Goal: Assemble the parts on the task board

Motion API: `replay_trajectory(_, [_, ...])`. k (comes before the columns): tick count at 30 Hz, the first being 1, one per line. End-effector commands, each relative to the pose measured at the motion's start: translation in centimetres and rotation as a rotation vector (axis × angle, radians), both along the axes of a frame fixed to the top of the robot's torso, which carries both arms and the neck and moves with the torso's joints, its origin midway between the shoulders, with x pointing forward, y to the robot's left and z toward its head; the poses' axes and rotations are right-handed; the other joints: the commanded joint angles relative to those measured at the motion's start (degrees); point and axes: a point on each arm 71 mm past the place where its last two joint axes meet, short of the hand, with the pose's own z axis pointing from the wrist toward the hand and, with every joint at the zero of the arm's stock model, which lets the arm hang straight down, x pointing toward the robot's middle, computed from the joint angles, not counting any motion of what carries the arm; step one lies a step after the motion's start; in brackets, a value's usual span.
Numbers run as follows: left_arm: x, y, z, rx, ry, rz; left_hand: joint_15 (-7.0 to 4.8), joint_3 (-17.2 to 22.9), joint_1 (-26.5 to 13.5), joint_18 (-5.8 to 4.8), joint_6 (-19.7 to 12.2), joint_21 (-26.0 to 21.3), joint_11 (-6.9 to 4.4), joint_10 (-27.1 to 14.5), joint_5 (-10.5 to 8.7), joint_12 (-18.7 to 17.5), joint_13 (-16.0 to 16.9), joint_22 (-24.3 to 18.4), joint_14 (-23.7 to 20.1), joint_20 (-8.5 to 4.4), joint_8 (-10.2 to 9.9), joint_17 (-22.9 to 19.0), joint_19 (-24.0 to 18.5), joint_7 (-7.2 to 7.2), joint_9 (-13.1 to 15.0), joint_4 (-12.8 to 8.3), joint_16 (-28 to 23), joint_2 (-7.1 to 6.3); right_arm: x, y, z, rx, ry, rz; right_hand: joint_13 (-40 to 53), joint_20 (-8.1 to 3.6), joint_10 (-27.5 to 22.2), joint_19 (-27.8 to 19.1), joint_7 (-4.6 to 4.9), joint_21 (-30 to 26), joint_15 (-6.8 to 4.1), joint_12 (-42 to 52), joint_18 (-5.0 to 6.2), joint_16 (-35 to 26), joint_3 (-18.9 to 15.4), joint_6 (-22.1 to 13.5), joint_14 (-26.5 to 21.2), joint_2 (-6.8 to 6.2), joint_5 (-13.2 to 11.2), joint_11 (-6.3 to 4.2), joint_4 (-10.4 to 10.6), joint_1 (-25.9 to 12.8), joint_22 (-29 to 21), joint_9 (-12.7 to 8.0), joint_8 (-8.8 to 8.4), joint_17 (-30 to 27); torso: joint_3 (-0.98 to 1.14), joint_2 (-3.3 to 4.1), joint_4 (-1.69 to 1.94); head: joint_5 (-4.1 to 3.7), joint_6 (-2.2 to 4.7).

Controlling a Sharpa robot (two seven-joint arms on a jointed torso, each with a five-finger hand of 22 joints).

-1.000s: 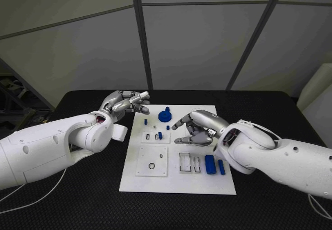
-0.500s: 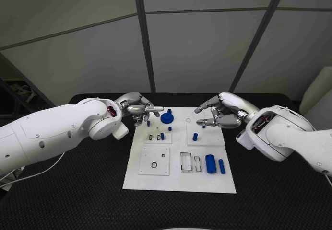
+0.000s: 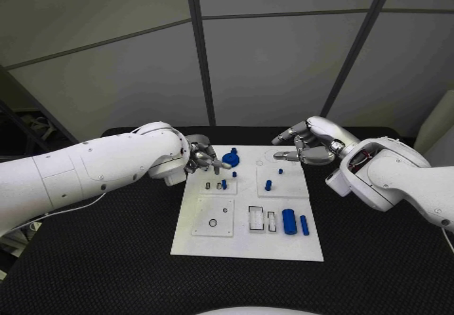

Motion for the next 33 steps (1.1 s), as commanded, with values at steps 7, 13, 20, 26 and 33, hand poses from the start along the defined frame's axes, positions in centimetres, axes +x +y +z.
replay_trajectory(7, [0.4,-0.8,-0.8,0.175,0.058,-0.004,0.02,-0.04,-0.35,-1.43,-0.7,1.35,0.02,0.74,-0.35,2.87,4.59,2.23,4.41,0.0,0.28,7.89,0.56,-0.03,3.08,0.7,1.19,-0.64,0.3,-0.1,0.0,0.006,0.012,-0.016,-0.17,-0.06,-0.23,3.72,0.03,-0.44,0.03,-0.37,0.04,-0.3,0.31,0.33,1.77,0.21,0.44,-0.12,0.01,0.42,11.82,0.13,0.24,-0.13,-0.15,0.21,-0.07,-0.17,-0.32])
replay_trajectory(13, [0.4,-1.5,-1.0,0.19,0.069,-0.017,0.02,-0.29,-1.01,-1.49,-0.79,1.65,0.02,0.91,-0.39,3.57,5.88,2.77,4.47,0.0,0.18,8.27,0.6,-0.05,4.09,0.8,1.49,-1.0,0.5,-0.1,0.0,0.005,0.014,-0.024,-0.2,-0.07,-0.24,3.68,0.03,-0.51,0.03,-0.41,0.06,-0.35,0.28,0.33,1.77,0.2,0.5,-0.12,0.08,0.33,11.74,0.14,0.22,-0.18,-0.21,0.25,0.0,-0.3,-0.49])
replay_trajectory(20, [0.4,-2.1,-1.4,0.212,0.092,-0.037,0.03,-0.26,-1.1,-1.46,-0.88,1.67,0.02,0.88,-0.34,3.53,6.3,2.76,4.45,0.01,0.07,8.25,0.45,-0.05,4.66,0.72,1.47,-1.22,0.6,-0.1,0.0,0.003,0.015,-0.028,-0.31,-0.08,-0.3,3.6,0.03,-0.61,0.03,-0.53,0.09,-0.45,0.25,0.32,1.75,0.18,0.56,-0.12,0.13,0.25,11.62,0.16,0.2,-0.3,-0.23,0.3,-0.04,-0.26,-0.81])
replay_trajectory(26, [0.4,-2.3,-1.6,0.221,0.101,-0.046,0.08,0.07,-0.72,-1.43,-1.04,1.63,0.07,0.77,-0.19,3.33,6.66,2.68,4.42,0.05,-0.09,8.24,0.24,0.0,5.26,0.58,1.46,-1.28,0.6,-0.2,-0.1,0.001,0.016,-0.033,-0.31,-0.08,-0.3,3.59,0.03,-0.62,0.03,-0.54,0.09,-0.45,0.24,0.32,1.74,0.18,0.57,-0.12,0.14,0.24,11.61,0.16,0.2,-0.31,-0.24,0.31,0.0,-0.4,-0.96])
replay_trajectory(33, [0.4,-2.7,-1.6,0.221,0.104,-0.058,0.12,0.44,-0.3,-1.4,-1.12,1.61,0.11,0.69,-0.03,3.03,6.95,2.67,4.4,0.1,-0.24,8.23,0.09,0.03,5.85,0.51,1.45,-1.19,0.7,-0.2,-0.1,-0.001,0.018,-0.035,-0.34,-0.08,-0.31,3.55,0.03,-0.67,0.03,-0.57,0.11,-0.49,0.22,0.31,1.74,0.16,0.62,-0.12,0.18,0.18,11.55,0.17,0.17,-0.33,-0.22,0.34,0.01,-0.41,-1.15])
